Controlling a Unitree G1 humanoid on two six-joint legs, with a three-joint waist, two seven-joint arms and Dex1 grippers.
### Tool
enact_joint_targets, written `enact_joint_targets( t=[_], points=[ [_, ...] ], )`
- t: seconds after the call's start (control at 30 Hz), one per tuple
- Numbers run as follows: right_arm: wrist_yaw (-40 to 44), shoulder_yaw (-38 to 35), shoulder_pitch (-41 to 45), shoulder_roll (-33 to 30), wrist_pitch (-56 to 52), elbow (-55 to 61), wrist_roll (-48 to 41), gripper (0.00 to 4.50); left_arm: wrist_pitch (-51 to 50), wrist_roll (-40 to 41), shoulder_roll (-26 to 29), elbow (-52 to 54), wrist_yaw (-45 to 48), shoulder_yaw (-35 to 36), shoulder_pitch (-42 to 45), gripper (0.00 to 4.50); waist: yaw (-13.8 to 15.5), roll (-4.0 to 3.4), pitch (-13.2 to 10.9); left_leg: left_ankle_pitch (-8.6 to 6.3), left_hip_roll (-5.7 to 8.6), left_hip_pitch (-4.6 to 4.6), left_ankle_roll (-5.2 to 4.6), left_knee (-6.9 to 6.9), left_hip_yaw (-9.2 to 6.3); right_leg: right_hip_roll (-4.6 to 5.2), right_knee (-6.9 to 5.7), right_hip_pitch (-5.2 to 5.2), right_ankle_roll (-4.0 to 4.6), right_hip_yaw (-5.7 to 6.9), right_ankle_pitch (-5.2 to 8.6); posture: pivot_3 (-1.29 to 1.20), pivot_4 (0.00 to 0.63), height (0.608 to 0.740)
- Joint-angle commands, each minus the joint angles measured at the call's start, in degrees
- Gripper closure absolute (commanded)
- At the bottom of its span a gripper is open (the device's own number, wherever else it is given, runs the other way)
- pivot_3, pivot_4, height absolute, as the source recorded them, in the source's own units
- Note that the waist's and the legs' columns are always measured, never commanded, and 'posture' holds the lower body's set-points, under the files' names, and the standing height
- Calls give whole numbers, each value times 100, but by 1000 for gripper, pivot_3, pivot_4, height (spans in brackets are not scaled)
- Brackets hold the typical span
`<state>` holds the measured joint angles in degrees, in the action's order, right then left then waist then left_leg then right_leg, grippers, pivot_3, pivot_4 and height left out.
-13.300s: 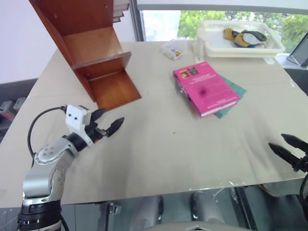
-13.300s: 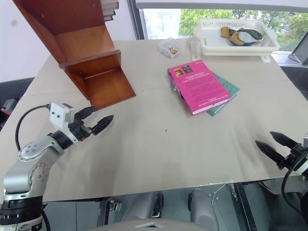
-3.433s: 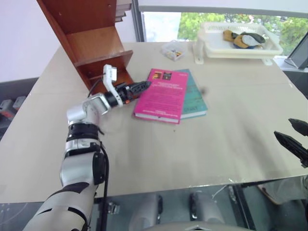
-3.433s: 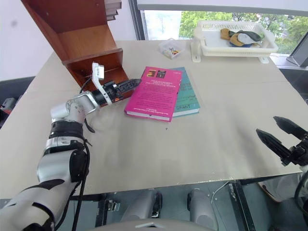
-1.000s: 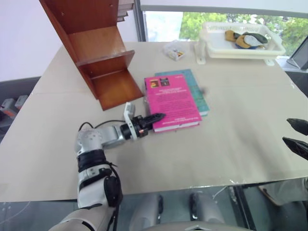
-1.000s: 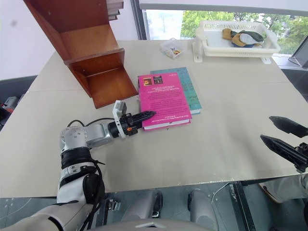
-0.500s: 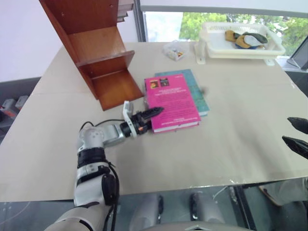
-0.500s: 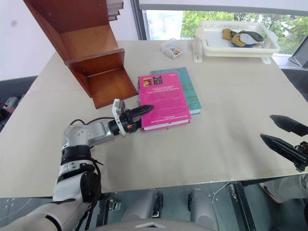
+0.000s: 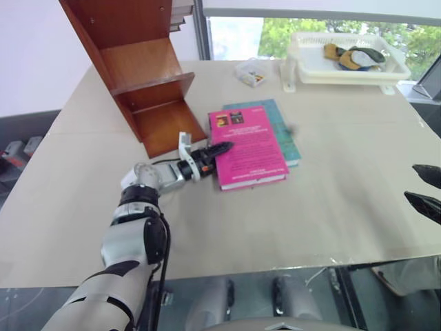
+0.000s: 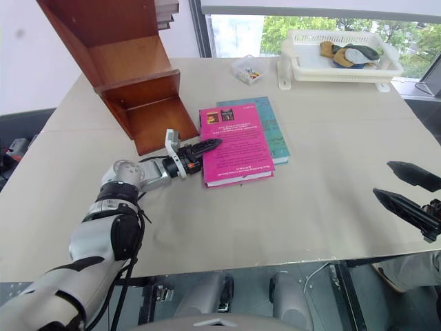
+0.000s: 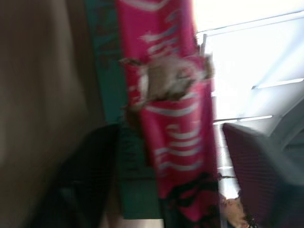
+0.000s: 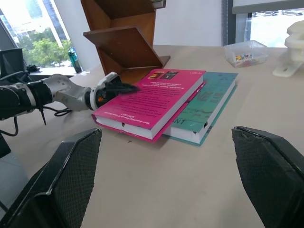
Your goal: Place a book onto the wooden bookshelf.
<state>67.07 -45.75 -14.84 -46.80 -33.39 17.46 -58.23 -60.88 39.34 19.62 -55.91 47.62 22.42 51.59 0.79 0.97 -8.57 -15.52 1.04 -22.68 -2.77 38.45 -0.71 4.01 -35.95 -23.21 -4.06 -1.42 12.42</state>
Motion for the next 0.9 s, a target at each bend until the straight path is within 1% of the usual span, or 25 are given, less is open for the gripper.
enact_joint_targets(
  t=[0.03, 0.1, 0.13, 0.17, 0.3, 0.4, 0.43, 0.5, 0.6, 0.67, 0.7, 0.77, 0.83, 0.9],
  points=[
    [18, -160, -3, -59, 52, 69, -35, 0, -131, 49, 80, -67, 197, 98, 56, 3040, 0, 0, 0, 0, 0, 0, 0, 0, -1, 0, 0, 0, 0, 0, 0, 0, 150, 740],
    [15, -172, -15, -53, 63, 66, -23, 0, -188, 110, 101, -31, 226, 183, 39, 3934, 0, 0, 0, 0, -1, 0, 0, 0, -2, 1, 0, 0, 0, 1, 0, 0, 150, 740],
    [13, -176, -17, -52, 64, 65, -24, 0, -246, 157, 98, 48, 230, 226, 16, 4287, -1, 0, 0, 0, -1, 0, 0, 0, -2, 1, 0, 0, 0, 1, 0, 0, 150, 740],
    [12, -178, -17, -52, 62, 64, -27, 0, -346, 247, 98, 176, 239, 299, -8, 4430, -1, 0, 0, 0, -1, 0, 0, 0, -2, 2, 0, 0, 0, 0, 0, 0, 150, 740],
    [53, -205, -13, -81, 31, 26, -71, 0, -933, 687, 37, 1056, 22, 585, -134, 4486, -3, 3, -3, 0, -1, -8, 0, -1, -4, 6, 0, -6, 0, -1, 0, 0, 150, 740],
    [74, -174, 25, -96, 36, -32, -61, 0, -1194, 1023, -163, 1937, -250, 730, -294, 4488, 5, 3, -3, -1, -6, -14, 2, -3, -9, 21, 1, -10, 0, 0, 0, 0, 150, 740],
    [77, -154, 44, -98, 45, -55, -47, 0, -1226, 1123, -245, 2207, -354, 786, -332, 4488, 10, 3, -3, -1, -5, -16, 3, -3, -11, 24, 1, -10, 0, 0, 0, 0, 150, 740],
    [88, -91, 102, -101, 58, -103, -24, 0, -1113, 1314, -551, 3082, -687, 792, -363, 4488, 20, 3, -3, -1, -3, -20, 4, -3, -19, 31, 4, -10, 1, -3, 0, 0, 150, 740],
    [105, 2, 222, -121, 72, -182, 10, 0, -1314, 1770, -971, 4049, -1197, 815, -306, 4488, 19, 5, -4, -1, 3, -26, 7, -3, -28, 41, 5, -9, 1, -7, -1, 0, 150, 740],
    [136, 50, 308, -139, 70, -235, 42, 0, -1375, 1859, -1107, 4573, -1400, 611, -385, 4488, 10, 4, -3, 9, 9, -26, 24, -4, -29, 45, 6, -9, 1, -7, -1, 0, 150, 740],
    [152, 92, 379, -166, 73, -286, 72, 0, -926, 1432, -1090, 5006, -1414, 112, -505, 4488, 4, 4, -3, 12, 10, -26, 28, -6, -29, 44, 6, -9, 1, -7, 0, 0, 150, 740],
    [194, 153, 488, -210, 82, -374, 123, 0, -78, 654, -1011, 5516, -1444, -684, -660, 4488, 0, 1, -2, 13, 10, -20, 31, -12, -23, 37, 6, -9, 1, -10, 0, 0, 150, 740],
    [226, 199, 588, -251, 88, -448, 160, 0, 1124, -337, -760, 5808, -1292, -1539, -736, 4488, 9, -1, 0, 15, 13, -13, 32, -14, -13, 24, 6, -7, 1, -11, -1, 0, 150, 740],
    [249, 239, 668, -274, 86, -496, 186, 0, 2217, -1064, -575, 5881, -1130, -2052, -697, 4488, 9, -1, -1, 15, 13, -10, 31, -14, -4, 10, 6, -7, 2, -10, -1, 0, 150, 740]
  ],
)
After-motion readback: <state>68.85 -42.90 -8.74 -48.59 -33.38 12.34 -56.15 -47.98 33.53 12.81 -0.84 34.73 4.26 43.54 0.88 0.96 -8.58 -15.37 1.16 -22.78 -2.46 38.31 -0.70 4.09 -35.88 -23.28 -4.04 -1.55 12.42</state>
